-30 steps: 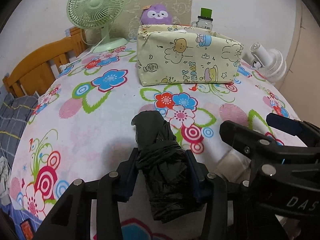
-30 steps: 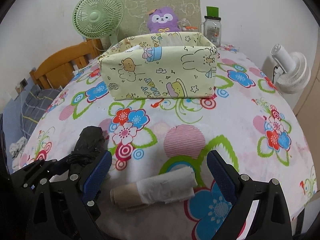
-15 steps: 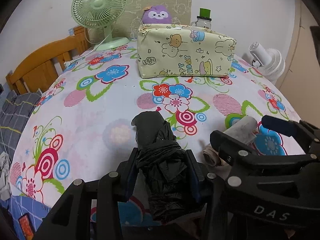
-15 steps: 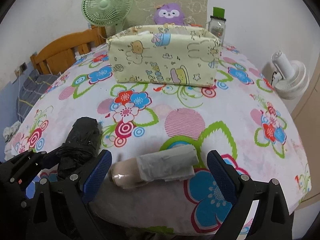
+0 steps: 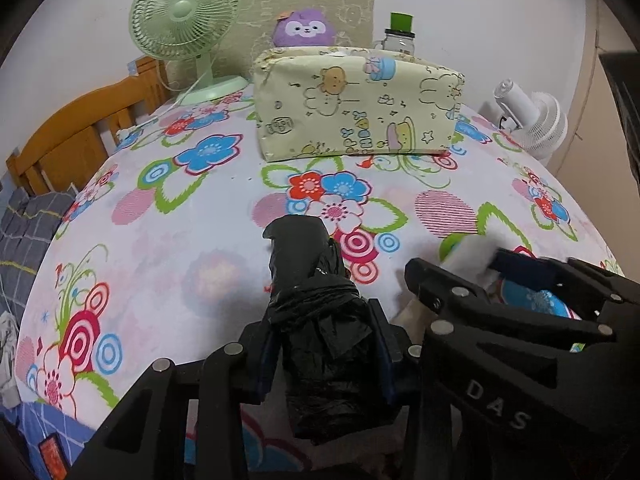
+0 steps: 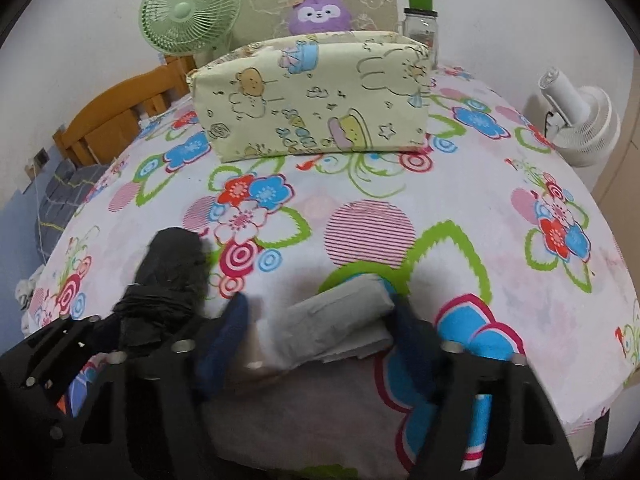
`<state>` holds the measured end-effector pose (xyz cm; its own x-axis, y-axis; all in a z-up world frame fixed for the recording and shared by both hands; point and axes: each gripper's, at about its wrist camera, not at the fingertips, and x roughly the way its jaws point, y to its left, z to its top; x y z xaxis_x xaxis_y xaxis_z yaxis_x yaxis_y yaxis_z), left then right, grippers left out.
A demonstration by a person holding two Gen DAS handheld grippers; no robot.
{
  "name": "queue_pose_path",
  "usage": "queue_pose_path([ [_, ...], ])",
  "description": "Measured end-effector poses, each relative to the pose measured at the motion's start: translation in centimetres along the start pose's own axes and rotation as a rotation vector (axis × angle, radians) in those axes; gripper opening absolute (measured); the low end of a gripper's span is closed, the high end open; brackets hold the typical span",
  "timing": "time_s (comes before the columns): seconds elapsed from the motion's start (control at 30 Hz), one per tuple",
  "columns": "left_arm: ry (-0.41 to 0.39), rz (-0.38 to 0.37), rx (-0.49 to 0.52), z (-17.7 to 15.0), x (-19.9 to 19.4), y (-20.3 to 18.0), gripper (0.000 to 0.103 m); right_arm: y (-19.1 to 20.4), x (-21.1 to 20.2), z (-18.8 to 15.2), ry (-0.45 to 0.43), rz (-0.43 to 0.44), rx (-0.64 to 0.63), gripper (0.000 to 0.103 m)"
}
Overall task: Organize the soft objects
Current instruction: 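Close the right tool on the white paper-wrapped roll, then lift the black umbrella and white roll and carry both over the box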
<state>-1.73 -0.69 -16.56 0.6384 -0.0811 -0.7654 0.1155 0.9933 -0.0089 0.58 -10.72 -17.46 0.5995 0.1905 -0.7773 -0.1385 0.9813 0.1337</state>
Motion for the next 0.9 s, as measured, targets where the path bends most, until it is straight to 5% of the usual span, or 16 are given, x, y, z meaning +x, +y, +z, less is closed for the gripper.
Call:
queue_pose_path([
  [0.03, 0.003, -0.004, 0.006, 0.2, 0.1, -0.1, 0.039, 0.1, 0.1, 0.1, -0.002, 0.008, -0.002, 0.051],
  [0.3, 0.005, -0.025, 0.011, 1.6, 1.2, -0.7, 0.039, -0.2, 0.6, 1.3, -0.029, -0.004, -0.012, 0.033],
  [0.9, -0.05, -0.031, -0.008, 6.2, 1.1, -0.2, 0.039, -0.8, 0.2, 5.9, -0.088, -0.012, 0.02, 0.031],
])
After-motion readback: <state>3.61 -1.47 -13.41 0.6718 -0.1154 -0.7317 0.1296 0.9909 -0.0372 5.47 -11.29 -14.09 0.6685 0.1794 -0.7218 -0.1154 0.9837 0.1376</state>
